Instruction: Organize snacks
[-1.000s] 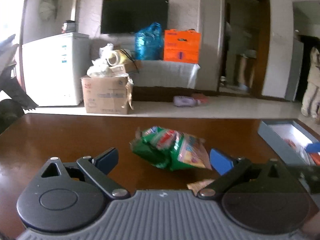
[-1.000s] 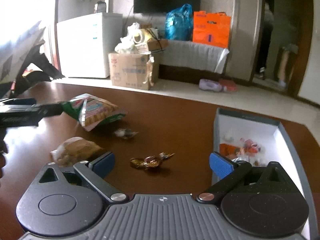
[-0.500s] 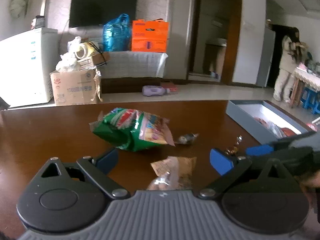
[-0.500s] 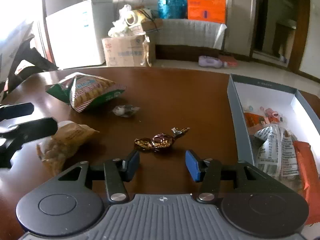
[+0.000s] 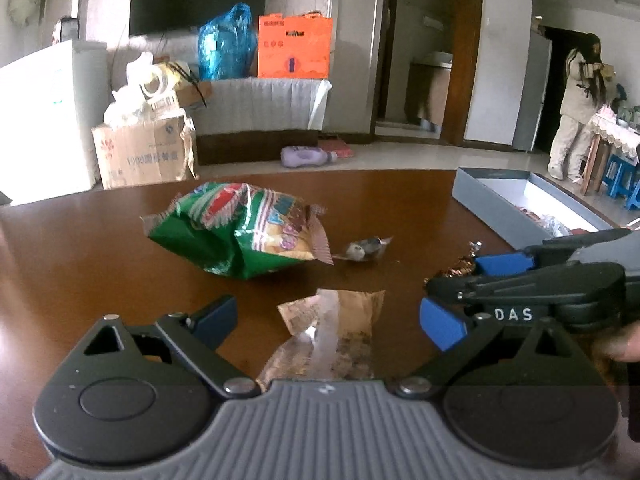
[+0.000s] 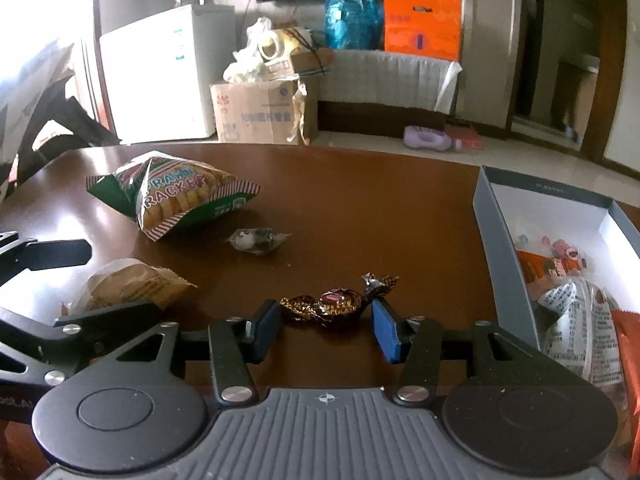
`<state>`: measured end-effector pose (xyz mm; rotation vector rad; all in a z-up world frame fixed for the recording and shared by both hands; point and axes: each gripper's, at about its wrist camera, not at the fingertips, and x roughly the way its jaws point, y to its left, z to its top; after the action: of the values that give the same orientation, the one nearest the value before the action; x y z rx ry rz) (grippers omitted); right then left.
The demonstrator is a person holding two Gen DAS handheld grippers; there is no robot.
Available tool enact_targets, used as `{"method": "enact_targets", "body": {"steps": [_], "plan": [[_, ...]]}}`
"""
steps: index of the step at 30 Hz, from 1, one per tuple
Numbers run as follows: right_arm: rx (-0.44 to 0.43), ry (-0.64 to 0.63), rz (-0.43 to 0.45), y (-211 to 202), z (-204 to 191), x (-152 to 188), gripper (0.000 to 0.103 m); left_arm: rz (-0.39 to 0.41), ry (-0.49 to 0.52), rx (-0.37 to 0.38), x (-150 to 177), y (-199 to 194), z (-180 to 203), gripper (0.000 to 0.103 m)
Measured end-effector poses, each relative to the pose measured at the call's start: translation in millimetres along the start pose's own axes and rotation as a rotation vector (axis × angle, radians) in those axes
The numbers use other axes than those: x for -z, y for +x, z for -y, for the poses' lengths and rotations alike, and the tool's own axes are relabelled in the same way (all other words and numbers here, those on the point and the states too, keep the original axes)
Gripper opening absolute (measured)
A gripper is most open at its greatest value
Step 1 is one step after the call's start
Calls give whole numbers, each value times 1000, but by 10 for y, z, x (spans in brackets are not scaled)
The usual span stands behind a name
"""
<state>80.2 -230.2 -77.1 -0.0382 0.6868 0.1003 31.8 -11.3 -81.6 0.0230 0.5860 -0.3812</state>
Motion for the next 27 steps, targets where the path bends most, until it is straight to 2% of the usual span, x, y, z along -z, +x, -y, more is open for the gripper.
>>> {"method": "enact_targets", "body": {"steps": [4,6,9,13,17,20,25,27], "plan": [[-4,-9,4,20,22,-14,49,-35,9,21,5,76,3,69],[-5,-10,6,24,38,-12,46,-66,6,30,34,127,-6,62],[-4,-17,10,26,51,-9,42,-65,11,36,37,143,-10,53],[-3,-18,11,17,56,-12,29,-65,12,38,43,164,-14,51],[-18,-22,-3,-1,61,-19,24,-66,13,40,56,169,-16,50],[-59,-30,-46,-62,69,-40,21,-71,9,45,52,171,-18,50],[-119,-83,-132,-189,16,-43,21,-70,8,48,50,167,-26,50],[-102,-122,-106,-298,-29,-90,30,-71,6,47,49,170,-27,50]]}}
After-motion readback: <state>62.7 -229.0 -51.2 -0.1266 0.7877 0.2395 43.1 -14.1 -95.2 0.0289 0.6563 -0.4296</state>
